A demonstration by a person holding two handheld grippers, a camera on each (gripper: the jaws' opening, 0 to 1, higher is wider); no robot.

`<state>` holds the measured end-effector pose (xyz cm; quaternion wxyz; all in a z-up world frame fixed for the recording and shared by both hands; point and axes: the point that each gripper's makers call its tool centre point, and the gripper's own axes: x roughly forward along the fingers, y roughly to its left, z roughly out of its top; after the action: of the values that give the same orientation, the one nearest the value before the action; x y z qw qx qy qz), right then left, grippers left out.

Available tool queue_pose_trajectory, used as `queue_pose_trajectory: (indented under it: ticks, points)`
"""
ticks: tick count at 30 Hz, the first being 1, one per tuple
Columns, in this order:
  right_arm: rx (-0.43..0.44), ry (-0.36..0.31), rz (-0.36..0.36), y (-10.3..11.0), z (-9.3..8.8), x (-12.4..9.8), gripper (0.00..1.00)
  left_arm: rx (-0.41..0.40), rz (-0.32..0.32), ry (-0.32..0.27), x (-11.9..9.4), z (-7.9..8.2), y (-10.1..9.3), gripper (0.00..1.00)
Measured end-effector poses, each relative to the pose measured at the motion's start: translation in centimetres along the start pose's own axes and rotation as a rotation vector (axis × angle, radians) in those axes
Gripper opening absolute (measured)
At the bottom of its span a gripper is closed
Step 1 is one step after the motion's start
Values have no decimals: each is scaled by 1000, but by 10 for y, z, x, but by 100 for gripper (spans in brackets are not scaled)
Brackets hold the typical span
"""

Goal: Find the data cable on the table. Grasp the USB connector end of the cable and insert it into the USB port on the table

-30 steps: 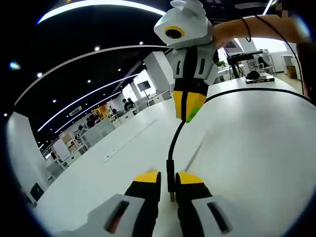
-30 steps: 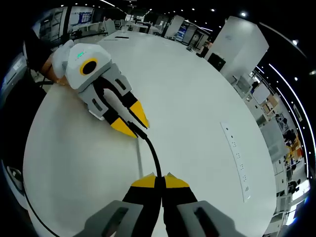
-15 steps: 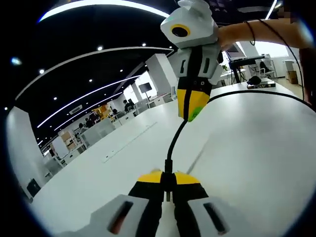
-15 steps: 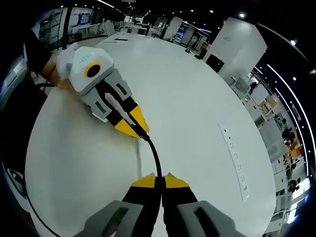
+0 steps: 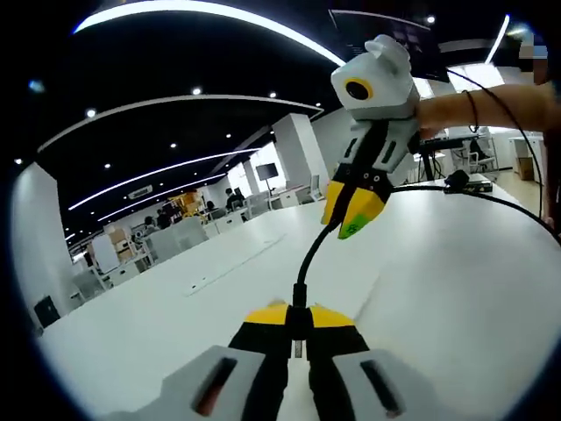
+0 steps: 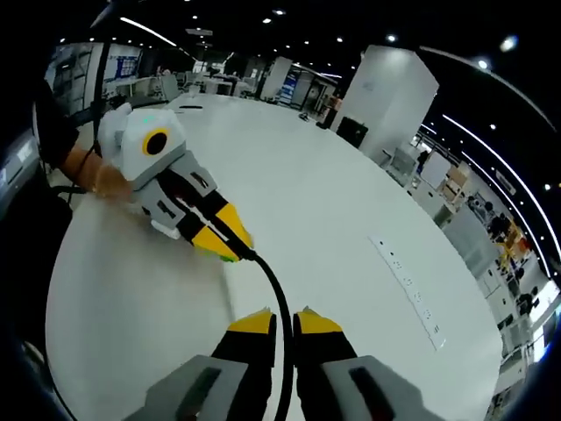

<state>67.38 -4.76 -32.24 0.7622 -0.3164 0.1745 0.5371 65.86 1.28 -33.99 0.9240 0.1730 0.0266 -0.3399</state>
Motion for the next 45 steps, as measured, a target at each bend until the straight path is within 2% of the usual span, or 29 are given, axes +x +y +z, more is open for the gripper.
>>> queue_pose_trajectory:
  ticks: [3, 5, 13, 16, 21, 24, 28, 33, 35, 37, 38, 39, 42, 45]
  points:
    - [58, -48, -6, -2, 3, -1, 19, -18, -9, -16, 0, 3, -2, 6]
    - [66, -69, -11, -3, 6, -2, 19, -21, -12, -20, 0, 4, -3, 6]
    - [187, -296, -41, -16, 42, -24, 23, -60, -21, -30, 2, 4, -1, 6]
    - [237, -392, -83, -28, 53, -38, 24, -95, -30, -44, 1, 5, 0, 7]
    - [301, -525, -192, -47, 60, -64, 29, -213, -59, -78, -1, 5, 1, 7]
    - [318, -574, -287, -60, 57, -82, 32, -264, -65, -108, -4, 8, 4, 7]
    - [373, -606, -437, -79, 38, -104, 34, -353, -82, -149, -8, 13, 6, 7]
    - [459, -618, -522, -84, 8, -114, 27, -462, -119, -223, -17, 26, 8, 7]
    - [479, -602, -471, -75, -1, -104, 23, -487, -134, -250, -20, 32, 8, 7]
    - [477, -586, -434, -64, -5, -92, 22, -514, -157, -272, -22, 37, 7, 7]
    - [481, -590, -377, -50, -2, -82, 22, -543, -167, -294, -24, 41, 6, 7]
    - [484, -595, -361, -46, -1, -80, 22, -560, -175, -307, -25, 43, 7, 7]
    - [476, -617, -217, -9, 17, -57, 21, -613, -212, -332, -28, 46, 6, 7]
    - [485, -644, -124, 14, 34, -41, 21, -655, -238, -347, -28, 47, 7, 7]
